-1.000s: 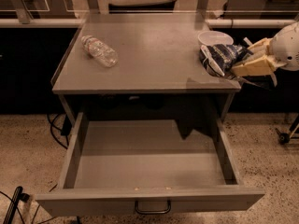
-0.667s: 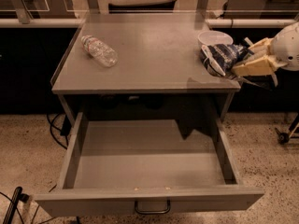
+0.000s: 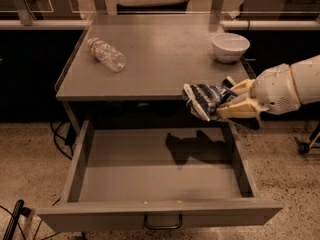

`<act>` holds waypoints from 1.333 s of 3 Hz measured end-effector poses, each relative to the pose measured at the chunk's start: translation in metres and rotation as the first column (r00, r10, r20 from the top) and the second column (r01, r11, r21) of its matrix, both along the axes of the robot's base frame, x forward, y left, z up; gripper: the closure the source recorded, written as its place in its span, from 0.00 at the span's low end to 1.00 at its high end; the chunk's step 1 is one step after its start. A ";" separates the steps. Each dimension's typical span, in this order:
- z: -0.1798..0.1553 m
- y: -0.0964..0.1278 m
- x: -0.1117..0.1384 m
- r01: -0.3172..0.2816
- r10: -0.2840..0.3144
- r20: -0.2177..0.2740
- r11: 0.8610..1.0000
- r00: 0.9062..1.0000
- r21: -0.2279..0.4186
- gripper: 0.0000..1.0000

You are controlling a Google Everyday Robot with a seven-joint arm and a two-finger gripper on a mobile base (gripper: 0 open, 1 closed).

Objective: Place blue chip bag into top drawer

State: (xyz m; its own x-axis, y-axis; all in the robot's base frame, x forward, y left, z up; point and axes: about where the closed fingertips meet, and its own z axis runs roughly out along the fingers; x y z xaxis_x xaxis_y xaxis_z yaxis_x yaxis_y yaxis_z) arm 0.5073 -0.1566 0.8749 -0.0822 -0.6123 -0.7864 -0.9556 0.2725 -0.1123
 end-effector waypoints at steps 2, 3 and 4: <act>-0.047 0.046 -0.016 -0.035 0.035 -0.035 0.999 0.999 0.016 1.00; -0.103 0.052 0.002 0.025 -0.023 -0.112 1.000 0.993 0.012 1.00; -0.132 0.054 0.010 0.062 -0.060 -0.151 0.998 0.987 0.011 1.00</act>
Offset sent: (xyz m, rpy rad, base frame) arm -0.0130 0.0575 -0.0681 0.0021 0.0439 0.0292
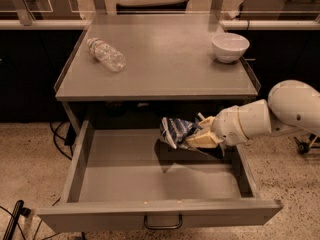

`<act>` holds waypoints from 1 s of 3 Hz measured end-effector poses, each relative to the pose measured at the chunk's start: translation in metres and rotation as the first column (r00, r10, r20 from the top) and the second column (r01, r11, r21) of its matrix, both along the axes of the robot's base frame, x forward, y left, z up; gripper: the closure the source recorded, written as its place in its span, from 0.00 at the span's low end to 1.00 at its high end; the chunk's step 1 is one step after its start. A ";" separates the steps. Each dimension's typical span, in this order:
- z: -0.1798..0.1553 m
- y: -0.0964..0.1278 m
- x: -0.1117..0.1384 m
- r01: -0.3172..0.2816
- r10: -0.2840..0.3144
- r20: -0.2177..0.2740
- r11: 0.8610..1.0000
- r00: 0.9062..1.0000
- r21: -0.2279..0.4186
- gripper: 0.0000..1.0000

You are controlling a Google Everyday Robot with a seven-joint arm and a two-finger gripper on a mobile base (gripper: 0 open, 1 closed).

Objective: Place blue chip bag into top drawer

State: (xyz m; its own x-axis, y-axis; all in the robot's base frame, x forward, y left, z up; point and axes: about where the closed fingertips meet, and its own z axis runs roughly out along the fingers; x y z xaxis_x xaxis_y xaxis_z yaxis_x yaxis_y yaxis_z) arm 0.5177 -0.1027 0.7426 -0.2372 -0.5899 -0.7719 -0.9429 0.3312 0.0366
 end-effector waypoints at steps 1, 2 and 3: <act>-0.033 0.004 0.015 0.035 -0.036 -0.043 0.999 0.998 -0.014 1.00; -0.064 0.013 0.031 0.053 -0.057 -0.086 0.997 0.995 -0.052 1.00; -0.089 0.021 0.034 0.052 -0.062 -0.121 0.995 0.991 -0.086 1.00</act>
Offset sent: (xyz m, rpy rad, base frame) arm 0.0508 0.0209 -0.0989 -0.1002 0.1390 -0.0803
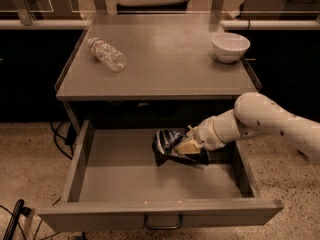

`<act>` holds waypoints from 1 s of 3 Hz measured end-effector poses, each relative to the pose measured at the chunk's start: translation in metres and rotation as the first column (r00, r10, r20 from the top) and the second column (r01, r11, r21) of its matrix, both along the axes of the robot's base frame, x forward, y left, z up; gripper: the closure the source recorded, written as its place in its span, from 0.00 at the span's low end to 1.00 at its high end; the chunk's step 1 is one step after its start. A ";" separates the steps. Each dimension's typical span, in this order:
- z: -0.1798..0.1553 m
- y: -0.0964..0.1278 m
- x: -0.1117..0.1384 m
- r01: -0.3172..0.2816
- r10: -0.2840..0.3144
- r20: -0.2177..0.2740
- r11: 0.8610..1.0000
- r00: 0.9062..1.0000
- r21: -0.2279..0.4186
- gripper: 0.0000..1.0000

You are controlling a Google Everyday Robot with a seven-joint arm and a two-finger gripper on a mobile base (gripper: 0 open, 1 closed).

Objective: Place blue chip bag into top drawer

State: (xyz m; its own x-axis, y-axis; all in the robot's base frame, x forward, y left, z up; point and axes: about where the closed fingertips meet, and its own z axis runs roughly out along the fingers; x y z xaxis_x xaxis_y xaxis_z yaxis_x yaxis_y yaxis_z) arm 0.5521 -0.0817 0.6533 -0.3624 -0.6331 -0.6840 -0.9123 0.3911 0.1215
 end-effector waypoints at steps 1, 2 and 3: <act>-0.015 0.005 0.002 0.000 -0.001 -0.020 1.000 1.000 -0.021 1.00; -0.015 0.006 0.002 0.000 0.000 -0.020 1.000 1.000 -0.021 0.74; -0.015 0.006 0.002 0.000 0.000 -0.020 1.000 1.000 -0.021 0.50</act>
Offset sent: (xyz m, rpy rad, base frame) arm 0.0018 0.0045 -0.0133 -0.0178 0.0176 -0.0006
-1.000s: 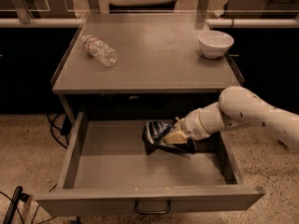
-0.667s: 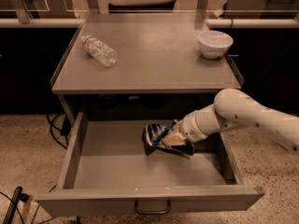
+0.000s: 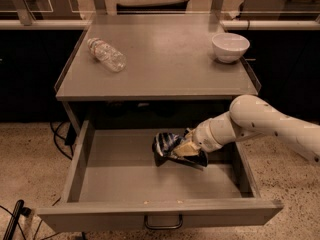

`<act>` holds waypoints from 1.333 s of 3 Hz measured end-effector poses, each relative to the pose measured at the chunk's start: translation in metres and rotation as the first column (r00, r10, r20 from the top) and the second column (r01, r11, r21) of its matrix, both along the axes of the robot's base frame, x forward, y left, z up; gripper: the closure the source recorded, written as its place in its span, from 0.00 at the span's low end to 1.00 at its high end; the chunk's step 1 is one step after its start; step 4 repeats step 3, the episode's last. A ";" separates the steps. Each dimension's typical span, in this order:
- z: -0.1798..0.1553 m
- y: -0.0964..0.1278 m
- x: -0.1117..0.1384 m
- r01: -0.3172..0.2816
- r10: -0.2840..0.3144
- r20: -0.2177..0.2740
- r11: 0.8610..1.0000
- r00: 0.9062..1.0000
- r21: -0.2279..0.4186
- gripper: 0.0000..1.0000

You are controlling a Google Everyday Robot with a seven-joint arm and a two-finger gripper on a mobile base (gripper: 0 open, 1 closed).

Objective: Place blue chip bag into top drawer

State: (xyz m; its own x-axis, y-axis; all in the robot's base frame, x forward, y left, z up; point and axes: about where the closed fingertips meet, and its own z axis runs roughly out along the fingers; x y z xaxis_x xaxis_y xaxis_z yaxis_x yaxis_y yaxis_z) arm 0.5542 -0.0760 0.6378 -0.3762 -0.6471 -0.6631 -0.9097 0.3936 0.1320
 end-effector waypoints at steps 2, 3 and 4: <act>0.000 0.000 0.000 0.000 0.000 0.000 1.000 1.000 0.000 0.00; 0.000 0.000 0.000 0.000 0.000 0.000 1.000 1.000 0.000 0.00; 0.000 0.000 0.000 0.000 0.000 0.000 1.000 1.000 0.000 0.00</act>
Offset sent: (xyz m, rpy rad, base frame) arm 0.0000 0.0000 0.0000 0.0000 0.0000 0.0000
